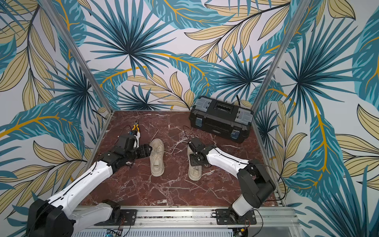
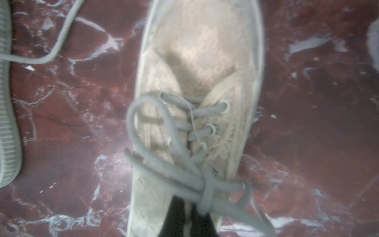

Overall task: Tie the shoes
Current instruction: Move the shoe to the center of the board.

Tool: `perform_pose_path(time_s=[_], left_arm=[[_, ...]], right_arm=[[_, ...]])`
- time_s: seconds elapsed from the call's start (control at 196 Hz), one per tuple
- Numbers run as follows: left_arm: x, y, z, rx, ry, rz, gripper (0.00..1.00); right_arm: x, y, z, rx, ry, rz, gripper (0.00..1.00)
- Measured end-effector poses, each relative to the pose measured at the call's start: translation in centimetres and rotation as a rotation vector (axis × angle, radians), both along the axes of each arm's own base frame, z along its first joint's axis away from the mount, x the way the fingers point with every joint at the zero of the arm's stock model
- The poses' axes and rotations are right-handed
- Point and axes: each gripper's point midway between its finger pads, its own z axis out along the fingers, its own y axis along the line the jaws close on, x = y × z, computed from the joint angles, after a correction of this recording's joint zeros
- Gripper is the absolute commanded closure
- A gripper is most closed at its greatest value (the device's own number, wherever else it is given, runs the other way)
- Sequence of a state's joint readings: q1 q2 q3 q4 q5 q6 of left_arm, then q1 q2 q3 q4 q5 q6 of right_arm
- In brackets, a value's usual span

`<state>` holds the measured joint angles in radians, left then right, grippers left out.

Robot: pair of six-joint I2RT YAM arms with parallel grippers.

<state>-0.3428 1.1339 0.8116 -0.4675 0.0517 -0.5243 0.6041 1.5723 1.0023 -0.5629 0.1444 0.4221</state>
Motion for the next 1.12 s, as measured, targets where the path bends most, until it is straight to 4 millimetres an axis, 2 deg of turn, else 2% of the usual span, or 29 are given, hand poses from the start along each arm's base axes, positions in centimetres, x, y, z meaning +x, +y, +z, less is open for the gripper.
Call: perform_pose_path(time_s=[0.275,0.352,0.474,0.54,0.642,0.739,0.816,0.918,1.121], left_arm=[[-0.4,-1.0,-2.6,-0.001,0.084,-0.059,0.26],[-0.5,-1.5,-3.5,-0.006,0.114,-0.077,0.27],[-0.8,-2.3,-5.0,0.007,0.159,-0.107,0.27],[-1.1,-2.9,-5.7,0.018,0.181,-0.125,0.27],[-1.5,-3.6,-6.6,0.041,0.205,-0.145,0.27],[-1.8,-3.9,-7.3,0.067,0.216,-0.154,0.27],[-1.9,-3.9,-7.6,0.084,0.222,-0.154,0.28],[-1.9,-3.8,-8.1,0.108,0.228,-0.147,0.33],[-1.9,-3.2,-8.7,0.149,0.24,-0.127,0.5]], right_arm=[[0.1,-7.0,1.4,-0.144,-0.009,-0.102,1.0],[-0.3,-8.3,1.6,-0.175,0.002,-0.118,0.83],[-1.0,-8.8,2.5,-0.189,0.003,-0.09,0.71],[-1.1,-8.6,3.6,-0.174,-0.01,-0.075,0.66],[-0.4,-7.7,6.4,-0.135,-0.065,-0.048,0.6],[0.8,-6.0,9.0,-0.098,-0.123,-0.007,0.58],[2.1,-4.4,9.9,-0.085,-0.14,0.034,0.56],[4.2,-2.2,9.2,-0.082,-0.126,0.087,0.54],[8.6,1.5,4.9,-0.088,-0.057,0.164,0.54]])
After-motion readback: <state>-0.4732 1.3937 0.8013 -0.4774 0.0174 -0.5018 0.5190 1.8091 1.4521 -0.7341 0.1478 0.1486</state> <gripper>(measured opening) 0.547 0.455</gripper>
